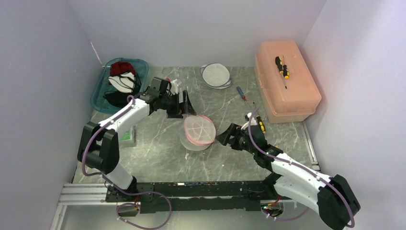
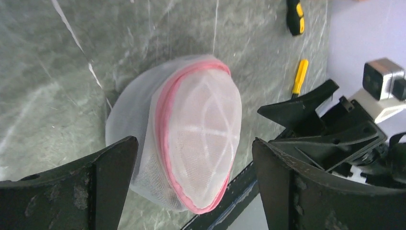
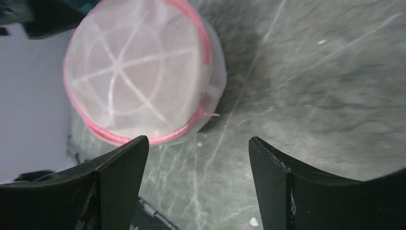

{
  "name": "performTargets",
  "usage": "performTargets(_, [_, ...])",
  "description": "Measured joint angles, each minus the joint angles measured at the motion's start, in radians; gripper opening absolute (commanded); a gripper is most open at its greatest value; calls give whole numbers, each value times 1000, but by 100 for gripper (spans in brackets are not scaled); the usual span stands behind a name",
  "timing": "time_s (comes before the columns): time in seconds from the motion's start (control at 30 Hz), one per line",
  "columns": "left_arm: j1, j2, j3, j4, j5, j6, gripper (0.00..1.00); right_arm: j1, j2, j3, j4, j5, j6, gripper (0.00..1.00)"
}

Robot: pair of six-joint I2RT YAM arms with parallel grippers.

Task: Unzip the laundry bag and remove the bra
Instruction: Unzip the laundry bag at the center of the board.

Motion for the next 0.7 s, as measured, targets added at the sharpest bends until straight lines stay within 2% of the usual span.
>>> performTargets(0.1, [-8, 8, -61, 37, 47, 3, 93, -12, 55, -6, 77, -84, 52, 80])
performTargets(0.33, [-45, 1, -243, 170, 64, -39, 72, -30, 278, -8, 322, -203, 155, 69])
performTargets(0.4, [-64, -21, -298, 230, 50, -72, 67, -30, 348, -8, 365, -232, 184, 63])
performTargets(0.6, [-86, -158, -453, 367, -6, -164, 50, -30, 398, -5, 406, -257, 204, 19])
performTargets(0.7, [-93, -219, -500, 416, -40, -202, 43, -30, 386, 22, 370, -255, 159, 3])
